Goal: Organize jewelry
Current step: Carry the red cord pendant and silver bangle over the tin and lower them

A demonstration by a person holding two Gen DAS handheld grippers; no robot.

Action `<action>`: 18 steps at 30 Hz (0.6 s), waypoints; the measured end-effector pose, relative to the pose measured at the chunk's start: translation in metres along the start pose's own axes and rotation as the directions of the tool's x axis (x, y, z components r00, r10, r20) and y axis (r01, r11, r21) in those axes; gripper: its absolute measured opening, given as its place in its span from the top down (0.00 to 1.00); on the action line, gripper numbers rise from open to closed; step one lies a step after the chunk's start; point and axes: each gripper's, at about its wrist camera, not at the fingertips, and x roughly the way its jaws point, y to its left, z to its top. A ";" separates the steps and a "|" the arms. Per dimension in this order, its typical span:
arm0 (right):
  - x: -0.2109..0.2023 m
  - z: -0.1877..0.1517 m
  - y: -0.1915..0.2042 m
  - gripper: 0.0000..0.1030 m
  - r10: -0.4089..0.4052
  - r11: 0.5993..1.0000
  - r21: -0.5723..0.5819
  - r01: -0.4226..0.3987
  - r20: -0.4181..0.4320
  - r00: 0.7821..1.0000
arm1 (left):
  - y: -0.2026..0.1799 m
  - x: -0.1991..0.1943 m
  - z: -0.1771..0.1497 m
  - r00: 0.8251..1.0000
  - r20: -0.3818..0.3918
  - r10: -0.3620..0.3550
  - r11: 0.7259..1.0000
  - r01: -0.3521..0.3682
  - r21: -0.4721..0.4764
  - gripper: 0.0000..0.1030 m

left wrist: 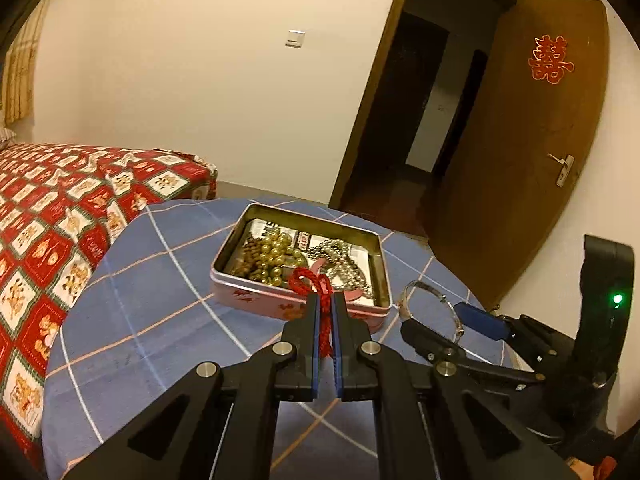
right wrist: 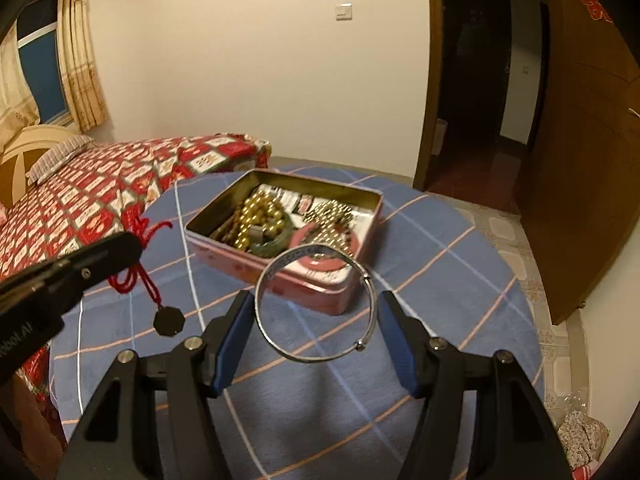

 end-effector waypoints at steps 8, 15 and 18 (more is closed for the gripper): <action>-0.003 0.016 -0.010 0.36 -0.025 1.000 -0.002 0.025 0.035 0.999 | -0.002 0.009 0.017 1.000 0.014 0.000 1.000 0.000 0.015 0.96; -0.004 0.039 -0.011 0.36 -0.031 0.999 -0.013 0.032 0.068 0.997 | -0.002 0.019 0.035 1.000 0.031 0.005 0.999 -0.006 0.035 0.96; -0.002 0.049 -0.010 0.36 -0.033 0.999 -0.016 0.034 0.080 0.996 | -0.001 0.023 0.045 0.999 0.042 0.002 0.999 -0.004 0.034 0.96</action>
